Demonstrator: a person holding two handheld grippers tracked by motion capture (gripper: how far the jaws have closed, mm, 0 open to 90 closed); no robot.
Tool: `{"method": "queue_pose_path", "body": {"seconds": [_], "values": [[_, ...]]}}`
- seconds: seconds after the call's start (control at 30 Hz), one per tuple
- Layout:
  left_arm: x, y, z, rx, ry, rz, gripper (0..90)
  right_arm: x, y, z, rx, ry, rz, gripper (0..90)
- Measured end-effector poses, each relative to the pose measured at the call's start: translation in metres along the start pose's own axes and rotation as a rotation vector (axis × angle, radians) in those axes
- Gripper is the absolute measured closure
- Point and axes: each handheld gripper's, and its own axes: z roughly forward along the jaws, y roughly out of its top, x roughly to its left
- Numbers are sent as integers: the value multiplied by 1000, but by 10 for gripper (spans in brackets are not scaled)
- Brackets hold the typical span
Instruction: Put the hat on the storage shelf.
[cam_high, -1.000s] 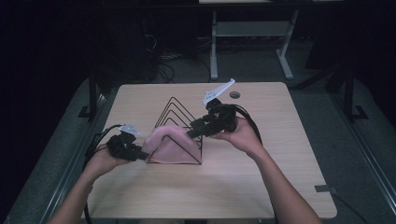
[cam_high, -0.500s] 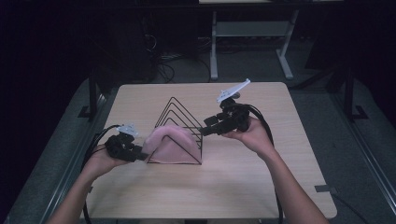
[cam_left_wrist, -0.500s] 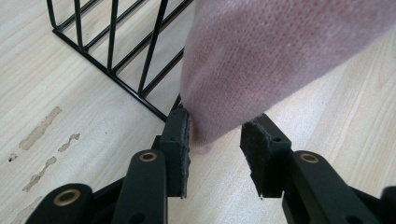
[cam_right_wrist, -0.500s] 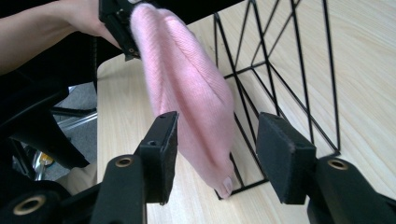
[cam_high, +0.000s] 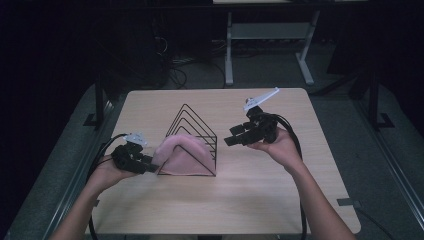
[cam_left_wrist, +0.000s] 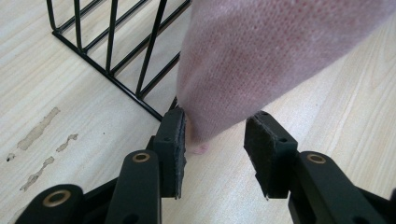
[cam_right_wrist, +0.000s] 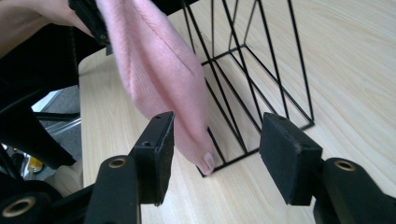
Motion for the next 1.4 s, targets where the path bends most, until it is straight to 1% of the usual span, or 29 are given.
{"method": "queue_pose_path", "body": {"seconds": [0.23,0.33,0.37,0.4,0.53,0.57,0.67,0.77,0.87,0.9,1.0,1.07,1.13,1.17,1.2,1.27,1.3,1.33,1.4], "values": [[0,-1,0,-3,-3,-2,567,-9,-12,-7,-2,-30,35,417],[0,-1,0,-2,-4,-4,564,-11,-15,-8,-3,-34,45,413],[0,-2,0,2,-5,-1,557,-13,-18,-9,-3,-41,59,403],[1,-2,-1,7,-2,10,552,-15,-20,-9,1,-45,62,398],[1,-3,-1,3,3,5,523,-19,-27,-11,-2,-56,80,395],[1,-3,-1,3,2,5,501,-21,-31,-13,1,-68,90,390],[1,-3,-1,7,2,2,474,-22,-35,-15,1,-78,92,388],[0,-4,0,1,-1,-8,458,-25,-44,-17,3,-88,108,378],[-1,-4,0,0,2,-9,434,-26,-49,-19,3,-93,114,377],[-1,-4,0,7,5,1,411,-27,-53,-21,3,-95,121,375],[-2,-5,0,-3,0,-5,393,-28,-58,-23,0,-98,131,372],[-2,-5,0,-5,3,-2,391,-30,-65,-25,6,-105,150,368],[-2,-6,-1,-9,0,-8,380,-32,-71,-27,3,-112,163,367],[-2,-6,-1,-9,0,-8,379,-32,-71,-27,3,-112,163,367],[-2,-8,-1,-9,3,-6,378,-34,-78,-29,3,-118,175,365],[-2,-8,-1,-12,3,-7,375,-35,-81,-29,7,-122,177,365],[-3,-8,-1,-10,4,-6,370,-35,-86,-29,20,-140,183,357],[-3,-8,-1,-10,4,-6,365,-36,-88,-30,23,-142,195,349],[-3,-9,-1,-15,6,-8,360,-37,-91,-31,22,-148,197,349]]}}
